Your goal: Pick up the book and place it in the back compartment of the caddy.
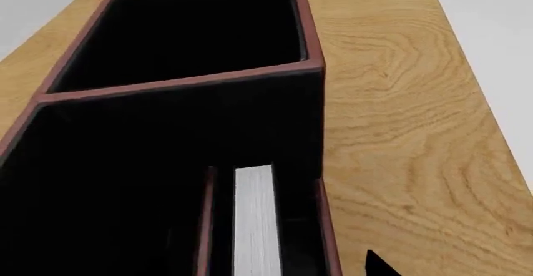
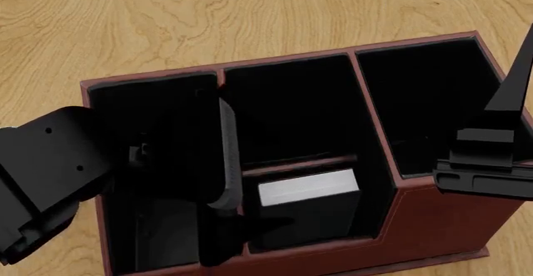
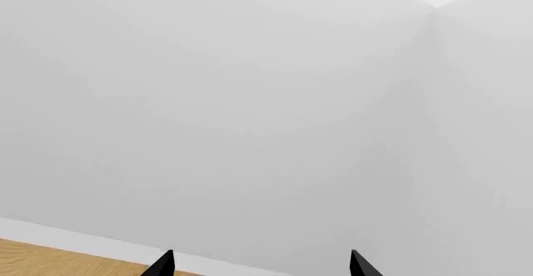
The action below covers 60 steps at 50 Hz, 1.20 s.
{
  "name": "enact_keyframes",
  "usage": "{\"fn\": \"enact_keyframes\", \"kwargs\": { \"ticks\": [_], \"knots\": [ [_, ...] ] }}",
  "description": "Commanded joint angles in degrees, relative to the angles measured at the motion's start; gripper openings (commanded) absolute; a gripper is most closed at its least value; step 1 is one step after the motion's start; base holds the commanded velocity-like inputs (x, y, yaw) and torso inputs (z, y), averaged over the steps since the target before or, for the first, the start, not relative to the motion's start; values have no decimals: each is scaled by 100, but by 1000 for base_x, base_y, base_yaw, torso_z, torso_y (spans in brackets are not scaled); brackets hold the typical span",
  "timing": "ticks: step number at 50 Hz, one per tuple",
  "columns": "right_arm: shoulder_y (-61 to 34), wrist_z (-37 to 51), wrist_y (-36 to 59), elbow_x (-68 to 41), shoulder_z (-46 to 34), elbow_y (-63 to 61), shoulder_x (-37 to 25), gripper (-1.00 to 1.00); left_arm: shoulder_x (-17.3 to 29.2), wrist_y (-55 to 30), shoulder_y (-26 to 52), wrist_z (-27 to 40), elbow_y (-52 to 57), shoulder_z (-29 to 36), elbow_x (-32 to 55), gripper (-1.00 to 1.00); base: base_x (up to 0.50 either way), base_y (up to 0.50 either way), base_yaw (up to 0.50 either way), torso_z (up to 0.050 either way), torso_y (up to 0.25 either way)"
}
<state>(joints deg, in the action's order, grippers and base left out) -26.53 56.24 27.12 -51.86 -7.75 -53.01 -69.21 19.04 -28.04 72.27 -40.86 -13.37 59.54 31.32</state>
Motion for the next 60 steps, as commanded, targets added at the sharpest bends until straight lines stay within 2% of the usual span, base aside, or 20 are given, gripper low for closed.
{"fn": "enact_keyframes", "kwargs": {
  "ticks": [1, 30, 60],
  "knots": [
    [-34, -21, 8, 12, -22, 7, 37, 100, 84, -188, 218, 54, 241, -262, 260, 100, 0, 0, 0, 0, 0],
    [-116, 28, 68, -98, 22, -75, -3, 100, 381, -458, 465, 330, 792, -650, 566, 100, 0, 0, 0, 0, 0],
    [-233, 53, 129, -127, -50, -153, 69, 100, 1121, -796, 687, 840, 1491, -1479, 1150, 100, 0, 0, 0, 0, 0]
  ]
}}
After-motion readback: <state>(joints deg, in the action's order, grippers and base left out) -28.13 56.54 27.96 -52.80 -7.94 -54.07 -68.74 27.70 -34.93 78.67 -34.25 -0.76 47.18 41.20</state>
